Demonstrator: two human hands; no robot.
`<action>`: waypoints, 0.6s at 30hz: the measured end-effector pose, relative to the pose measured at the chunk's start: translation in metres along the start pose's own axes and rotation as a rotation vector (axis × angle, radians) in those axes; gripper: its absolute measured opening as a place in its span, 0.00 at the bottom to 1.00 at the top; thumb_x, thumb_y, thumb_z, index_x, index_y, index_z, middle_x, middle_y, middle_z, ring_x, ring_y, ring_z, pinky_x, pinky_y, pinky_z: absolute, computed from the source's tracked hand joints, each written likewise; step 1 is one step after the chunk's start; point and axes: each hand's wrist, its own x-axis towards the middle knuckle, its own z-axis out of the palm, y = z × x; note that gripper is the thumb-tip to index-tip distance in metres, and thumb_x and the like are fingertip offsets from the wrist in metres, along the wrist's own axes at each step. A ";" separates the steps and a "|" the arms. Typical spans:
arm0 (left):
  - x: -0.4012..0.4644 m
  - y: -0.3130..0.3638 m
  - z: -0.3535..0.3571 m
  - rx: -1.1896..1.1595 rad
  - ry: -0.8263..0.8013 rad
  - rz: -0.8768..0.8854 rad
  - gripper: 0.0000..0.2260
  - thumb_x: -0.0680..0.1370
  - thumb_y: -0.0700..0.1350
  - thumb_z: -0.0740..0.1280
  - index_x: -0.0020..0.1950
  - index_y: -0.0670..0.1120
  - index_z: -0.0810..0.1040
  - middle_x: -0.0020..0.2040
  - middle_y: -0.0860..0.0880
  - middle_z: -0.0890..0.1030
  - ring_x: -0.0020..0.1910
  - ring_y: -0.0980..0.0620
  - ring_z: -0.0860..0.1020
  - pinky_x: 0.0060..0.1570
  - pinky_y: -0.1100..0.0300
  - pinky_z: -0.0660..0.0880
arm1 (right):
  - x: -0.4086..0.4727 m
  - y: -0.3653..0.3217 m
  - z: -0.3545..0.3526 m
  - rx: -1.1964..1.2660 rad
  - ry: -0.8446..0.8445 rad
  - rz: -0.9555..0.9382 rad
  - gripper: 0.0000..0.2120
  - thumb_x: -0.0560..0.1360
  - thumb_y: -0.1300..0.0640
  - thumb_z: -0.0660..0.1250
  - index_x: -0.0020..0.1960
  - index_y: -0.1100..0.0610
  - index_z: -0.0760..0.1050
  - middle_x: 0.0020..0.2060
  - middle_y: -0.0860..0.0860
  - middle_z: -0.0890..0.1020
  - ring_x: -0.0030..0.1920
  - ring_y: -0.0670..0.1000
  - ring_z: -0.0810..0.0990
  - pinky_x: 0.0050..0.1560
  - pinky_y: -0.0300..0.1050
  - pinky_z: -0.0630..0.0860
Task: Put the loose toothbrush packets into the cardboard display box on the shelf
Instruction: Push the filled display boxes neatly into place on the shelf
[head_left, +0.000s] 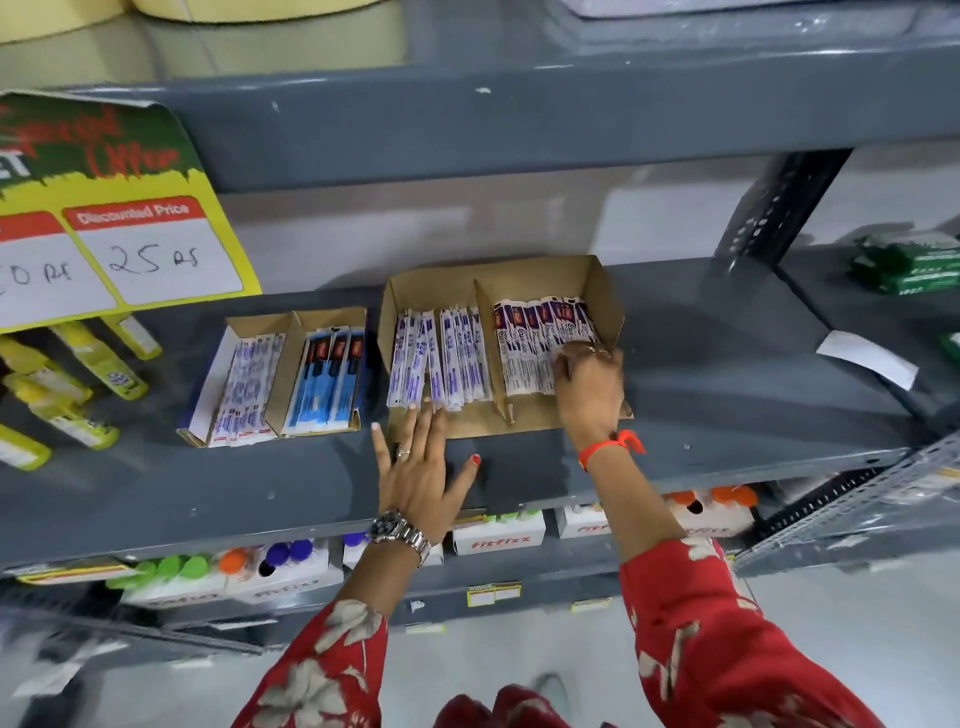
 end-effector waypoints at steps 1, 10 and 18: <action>0.004 0.002 -0.002 0.002 0.010 -0.004 0.34 0.73 0.64 0.46 0.71 0.43 0.58 0.73 0.45 0.59 0.72 0.47 0.55 0.66 0.48 0.29 | -0.003 0.003 0.004 -0.018 -0.011 -0.045 0.12 0.76 0.55 0.60 0.55 0.59 0.77 0.54 0.61 0.81 0.59 0.63 0.72 0.53 0.53 0.74; 0.049 0.027 0.002 0.008 -0.139 0.036 0.42 0.68 0.71 0.44 0.73 0.43 0.49 0.75 0.45 0.52 0.73 0.49 0.50 0.70 0.42 0.39 | -0.013 0.009 0.024 -0.157 -0.171 -0.125 0.31 0.74 0.40 0.44 0.71 0.55 0.62 0.72 0.60 0.65 0.72 0.62 0.61 0.71 0.66 0.56; 0.052 0.042 0.011 -0.054 -0.122 0.128 0.38 0.69 0.66 0.45 0.73 0.45 0.52 0.75 0.46 0.56 0.73 0.48 0.51 0.67 0.41 0.35 | -0.010 0.012 0.032 -0.222 -0.214 -0.134 0.27 0.77 0.41 0.47 0.72 0.52 0.60 0.73 0.60 0.62 0.74 0.61 0.58 0.71 0.66 0.54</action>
